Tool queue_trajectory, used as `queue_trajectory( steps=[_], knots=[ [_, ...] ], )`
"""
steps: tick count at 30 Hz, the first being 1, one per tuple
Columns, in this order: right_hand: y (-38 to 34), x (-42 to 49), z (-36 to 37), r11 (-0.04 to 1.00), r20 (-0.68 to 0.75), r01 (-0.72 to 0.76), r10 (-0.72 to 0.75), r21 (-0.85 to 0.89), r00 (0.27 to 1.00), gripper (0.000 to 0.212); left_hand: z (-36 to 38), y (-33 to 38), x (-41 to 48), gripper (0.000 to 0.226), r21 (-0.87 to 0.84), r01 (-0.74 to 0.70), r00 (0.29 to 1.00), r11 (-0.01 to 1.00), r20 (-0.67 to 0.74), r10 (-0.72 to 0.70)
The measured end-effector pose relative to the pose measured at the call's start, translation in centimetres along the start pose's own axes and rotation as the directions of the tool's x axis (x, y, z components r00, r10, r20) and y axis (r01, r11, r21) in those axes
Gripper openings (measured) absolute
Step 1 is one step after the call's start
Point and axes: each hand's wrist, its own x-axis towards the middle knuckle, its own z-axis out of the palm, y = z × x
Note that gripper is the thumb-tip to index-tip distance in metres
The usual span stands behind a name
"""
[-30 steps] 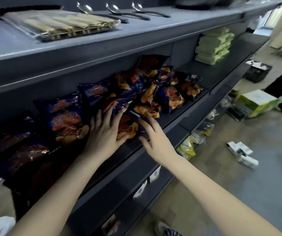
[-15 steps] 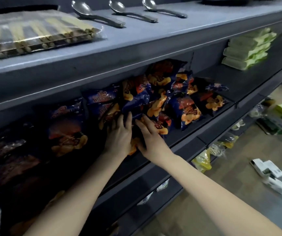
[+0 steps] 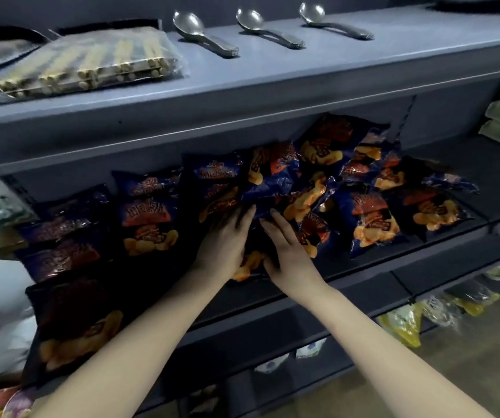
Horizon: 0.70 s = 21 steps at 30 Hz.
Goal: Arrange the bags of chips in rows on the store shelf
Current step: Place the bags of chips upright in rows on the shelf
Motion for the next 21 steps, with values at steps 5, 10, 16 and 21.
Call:
queue_trajectory(
  steps=[5, 10, 16, 21],
  knots=[
    [1.4, -0.6, -2.0, 0.964, -0.075, 0.266, -0.265, 0.003, 0.961, 0.05, -2.2, 0.2, -1.8, 0.066, -0.134, 0.141, 0.953, 0.981, -0.251, -0.171],
    [0.8, 0.0, -2.4, 0.953, -0.132, 0.3, -0.292, 0.048, 0.947, 0.04, -7.5, -0.5, -3.1, 0.065, -0.55, 0.217, 0.847, 0.806, -0.305, -0.436],
    [-3.8, 0.8, -1.7, 0.836, 0.103, 0.02, -0.091, 0.548, 0.991, 0.059, -11.4, -0.2, -8.8, 0.059, -1.0, 0.023, 0.752, 0.021, 0.004, -0.659],
    [-6.9, 1.9, -0.2, 0.512, 0.426, -0.289, -0.171, 0.809, 0.888, 0.07, -9.3, 0.3, -12.5, 0.044, -0.955, 0.059, 0.692, -0.29, 0.248, -0.678]
  ],
)
